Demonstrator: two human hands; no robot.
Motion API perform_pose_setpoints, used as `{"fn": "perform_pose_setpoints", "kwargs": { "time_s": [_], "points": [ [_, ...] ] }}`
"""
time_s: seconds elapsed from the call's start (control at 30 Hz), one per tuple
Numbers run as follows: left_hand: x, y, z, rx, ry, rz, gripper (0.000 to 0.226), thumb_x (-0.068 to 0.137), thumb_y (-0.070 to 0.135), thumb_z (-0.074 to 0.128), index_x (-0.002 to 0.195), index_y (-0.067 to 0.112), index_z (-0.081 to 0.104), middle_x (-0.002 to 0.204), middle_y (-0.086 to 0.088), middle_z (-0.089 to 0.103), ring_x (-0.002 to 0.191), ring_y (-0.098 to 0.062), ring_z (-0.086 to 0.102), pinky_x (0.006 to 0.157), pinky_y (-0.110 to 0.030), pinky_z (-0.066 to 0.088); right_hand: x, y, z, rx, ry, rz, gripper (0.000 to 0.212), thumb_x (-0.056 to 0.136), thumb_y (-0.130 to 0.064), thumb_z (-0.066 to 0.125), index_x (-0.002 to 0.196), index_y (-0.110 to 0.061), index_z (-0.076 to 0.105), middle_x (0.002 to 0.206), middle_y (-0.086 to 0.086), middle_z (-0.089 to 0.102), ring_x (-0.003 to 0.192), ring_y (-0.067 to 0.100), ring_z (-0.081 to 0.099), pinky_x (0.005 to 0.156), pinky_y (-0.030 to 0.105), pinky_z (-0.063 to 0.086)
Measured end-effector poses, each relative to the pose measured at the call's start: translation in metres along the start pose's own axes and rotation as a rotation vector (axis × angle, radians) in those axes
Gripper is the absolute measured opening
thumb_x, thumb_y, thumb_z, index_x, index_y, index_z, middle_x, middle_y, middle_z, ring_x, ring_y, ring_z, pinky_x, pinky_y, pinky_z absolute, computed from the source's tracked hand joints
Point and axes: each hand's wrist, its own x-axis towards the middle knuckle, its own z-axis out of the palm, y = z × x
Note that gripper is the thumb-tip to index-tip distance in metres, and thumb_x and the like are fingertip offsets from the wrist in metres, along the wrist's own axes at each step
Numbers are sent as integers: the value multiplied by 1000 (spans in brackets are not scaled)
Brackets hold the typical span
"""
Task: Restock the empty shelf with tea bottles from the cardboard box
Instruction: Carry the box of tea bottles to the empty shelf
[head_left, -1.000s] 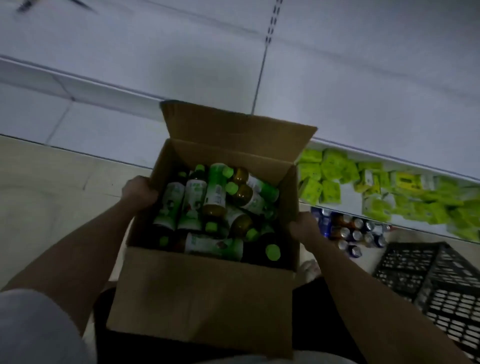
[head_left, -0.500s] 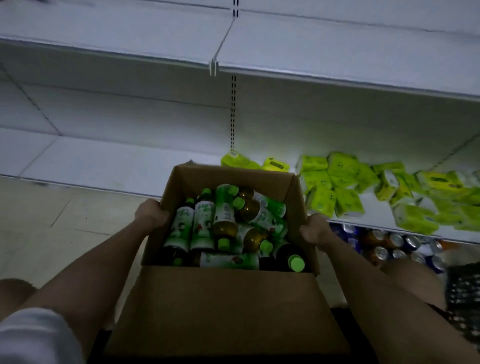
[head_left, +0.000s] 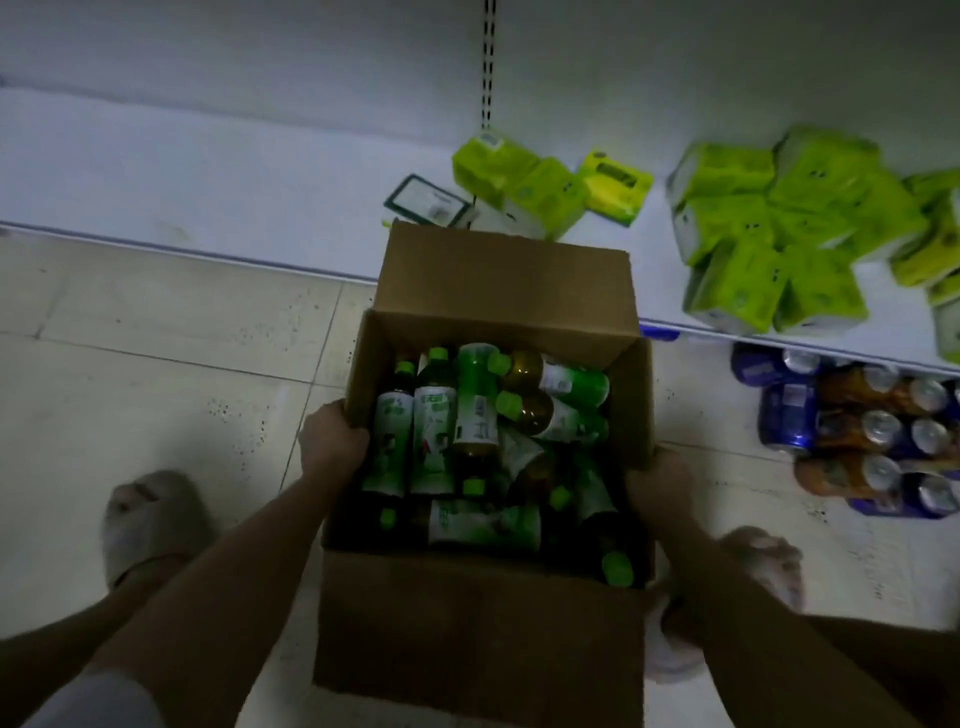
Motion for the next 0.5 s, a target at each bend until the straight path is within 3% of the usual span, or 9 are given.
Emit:
{"fn": "perform_pose_setpoints", "kwargs": {
  "time_s": [0.23,0.37,0.5],
  "points": [
    [23,-2,2,26,-38,54,12,88,9,58,97,4,64,87,-14,67,75,-28,64,68,-35,54,20,-18,2,2,13,-54,14,89,-9,61,94,4,65,83,20,65,77,32,64,73,45,55],
    [61,6,-1,41,13,91,3,89,14,59,87,14,61,70,2,58,62,-16,58,50,-22,41,36,-30,17,-36,76,-40,16,89,-7,60,100,3,64,89,19,67,85,34,66,75,41,55],
    [85,9,-2,56,-55,78,13,90,24,59,79,20,53,68,4,57,57,-9,55,46,-19,34,43,-32,24,-128,21,-7,23,92,-13,58,109,2,60,99,19,65,93,34,64,76,37,51]
  ]
}}
